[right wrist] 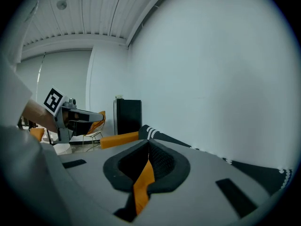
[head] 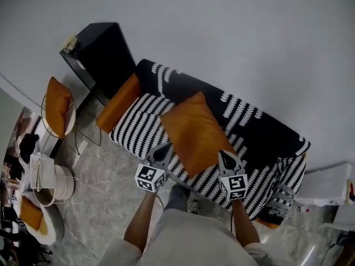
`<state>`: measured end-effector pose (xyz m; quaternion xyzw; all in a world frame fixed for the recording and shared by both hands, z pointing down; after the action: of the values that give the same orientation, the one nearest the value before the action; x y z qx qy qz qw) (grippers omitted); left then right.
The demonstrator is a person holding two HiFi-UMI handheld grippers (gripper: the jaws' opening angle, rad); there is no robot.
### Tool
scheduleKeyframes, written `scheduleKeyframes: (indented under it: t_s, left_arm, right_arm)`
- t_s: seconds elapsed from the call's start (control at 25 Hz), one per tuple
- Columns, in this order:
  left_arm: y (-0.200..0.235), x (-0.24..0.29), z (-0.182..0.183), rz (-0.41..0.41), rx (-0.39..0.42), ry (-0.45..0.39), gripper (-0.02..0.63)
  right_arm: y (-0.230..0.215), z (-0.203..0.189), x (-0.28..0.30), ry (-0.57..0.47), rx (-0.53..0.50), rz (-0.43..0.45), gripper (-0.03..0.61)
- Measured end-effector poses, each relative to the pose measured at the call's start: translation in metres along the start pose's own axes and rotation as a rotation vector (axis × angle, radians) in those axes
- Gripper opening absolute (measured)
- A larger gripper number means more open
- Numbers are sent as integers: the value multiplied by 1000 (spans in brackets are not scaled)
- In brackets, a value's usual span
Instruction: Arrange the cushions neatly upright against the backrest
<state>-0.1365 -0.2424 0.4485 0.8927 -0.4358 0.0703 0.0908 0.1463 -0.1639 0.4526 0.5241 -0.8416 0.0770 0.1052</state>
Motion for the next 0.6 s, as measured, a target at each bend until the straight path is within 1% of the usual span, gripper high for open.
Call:
scheduleKeyframes:
  t_s: [0.16,0.36,0.6]
  left_arm:
    - [26,37,-1,-30,0,33,34]
    - [59,78,-10,-53,-5,88,34]
    - [83,117,-36,-74,-23,163,34]
  right_arm:
    - [-14,0,31,22,31,-23,29]
    - [-32,-9,63,66,77,-57,29]
    - [-46,-39,84,146,143,-85,29]
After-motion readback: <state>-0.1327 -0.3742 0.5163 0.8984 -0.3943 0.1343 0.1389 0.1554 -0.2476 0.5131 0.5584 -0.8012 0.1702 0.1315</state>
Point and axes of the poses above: the fingertips, and each gripper's own axes: x forward along the fingers, y to its left, z out of its top, the point moved 10 cm from there along -x, backward along the fingers, and after that the axes turned 8 degrees about z, right-handed, at the moved point
